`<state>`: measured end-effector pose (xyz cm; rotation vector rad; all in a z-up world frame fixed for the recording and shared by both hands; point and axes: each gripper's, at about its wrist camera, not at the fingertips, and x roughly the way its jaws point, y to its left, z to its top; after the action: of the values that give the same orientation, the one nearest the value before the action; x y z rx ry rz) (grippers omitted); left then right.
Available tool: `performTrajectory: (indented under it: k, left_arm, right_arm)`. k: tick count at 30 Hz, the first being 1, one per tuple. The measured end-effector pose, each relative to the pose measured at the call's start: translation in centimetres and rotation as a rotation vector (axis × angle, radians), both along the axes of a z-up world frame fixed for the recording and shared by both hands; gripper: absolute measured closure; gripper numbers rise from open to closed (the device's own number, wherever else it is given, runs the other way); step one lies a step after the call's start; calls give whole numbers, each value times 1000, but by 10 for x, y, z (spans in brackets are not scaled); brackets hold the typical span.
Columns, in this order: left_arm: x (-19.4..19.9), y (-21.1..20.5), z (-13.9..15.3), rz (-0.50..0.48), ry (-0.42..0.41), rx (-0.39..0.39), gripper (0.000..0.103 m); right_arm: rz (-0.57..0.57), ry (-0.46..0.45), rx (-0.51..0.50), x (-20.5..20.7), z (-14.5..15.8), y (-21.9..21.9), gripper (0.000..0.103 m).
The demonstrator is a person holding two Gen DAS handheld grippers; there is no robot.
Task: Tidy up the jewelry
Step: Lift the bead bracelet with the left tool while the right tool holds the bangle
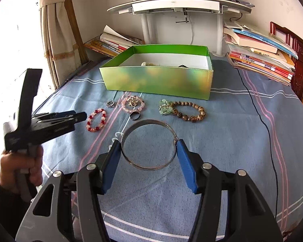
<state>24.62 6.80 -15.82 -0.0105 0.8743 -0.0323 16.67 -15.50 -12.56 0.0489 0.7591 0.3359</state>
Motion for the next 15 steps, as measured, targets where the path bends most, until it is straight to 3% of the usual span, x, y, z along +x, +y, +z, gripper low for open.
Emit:
performTrajectory:
  k: [6, 7, 9, 15]
  left_arm:
    - [25, -6, -16, -25, 47, 28, 61]
    - [26, -8, -17, -30, 40, 40, 64]
    - [29, -10, -16, -41, 42, 38, 95]
    - [21, -10, -17, -57, 19, 13, 96]
  right_arm:
    - [-10, -3, 3, 2, -1, -4, 47]
    - [-10, -5, 1, 3, -1, -4, 47]
    - [-12, -7, 5, 3, 0, -3, 47]
    - [-6, -7, 5, 2, 0, -3, 47]
